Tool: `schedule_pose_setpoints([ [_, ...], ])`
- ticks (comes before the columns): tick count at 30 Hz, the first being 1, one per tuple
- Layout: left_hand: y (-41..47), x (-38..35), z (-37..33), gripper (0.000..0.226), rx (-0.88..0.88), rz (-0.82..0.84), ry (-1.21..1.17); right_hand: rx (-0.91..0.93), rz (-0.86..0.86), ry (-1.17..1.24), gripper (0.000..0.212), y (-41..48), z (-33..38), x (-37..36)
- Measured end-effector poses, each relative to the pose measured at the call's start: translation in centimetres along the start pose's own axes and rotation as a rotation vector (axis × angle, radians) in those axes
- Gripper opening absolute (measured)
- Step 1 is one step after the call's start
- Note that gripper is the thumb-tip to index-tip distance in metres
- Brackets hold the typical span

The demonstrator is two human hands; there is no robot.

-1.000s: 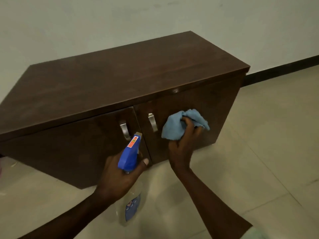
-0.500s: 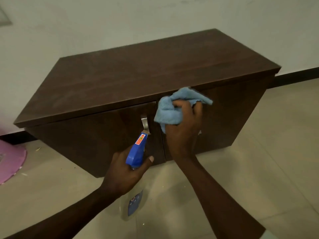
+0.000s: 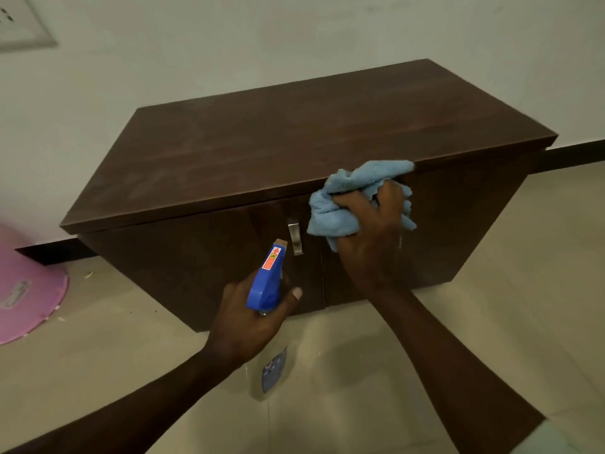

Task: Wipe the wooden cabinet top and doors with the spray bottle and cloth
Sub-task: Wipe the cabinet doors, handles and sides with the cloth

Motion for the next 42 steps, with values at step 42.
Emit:
schedule_pose_setpoints([
  [42, -2.8, 1.0, 3.8, 0.056, 0.076, 0.011, -0.038, 0.148, 0.088, 0.188, 0.039, 2.4, -0.4, 0.1],
])
Point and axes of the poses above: each hand's wrist, its own y-axis towards the middle knuckle, its own x-axis out of the back of the hand, z = x × y, the point moved 10 cm from there along y, towards the middle knuckle, and after that the axes turned 10 degrees about -x, right-handed, at the moved point
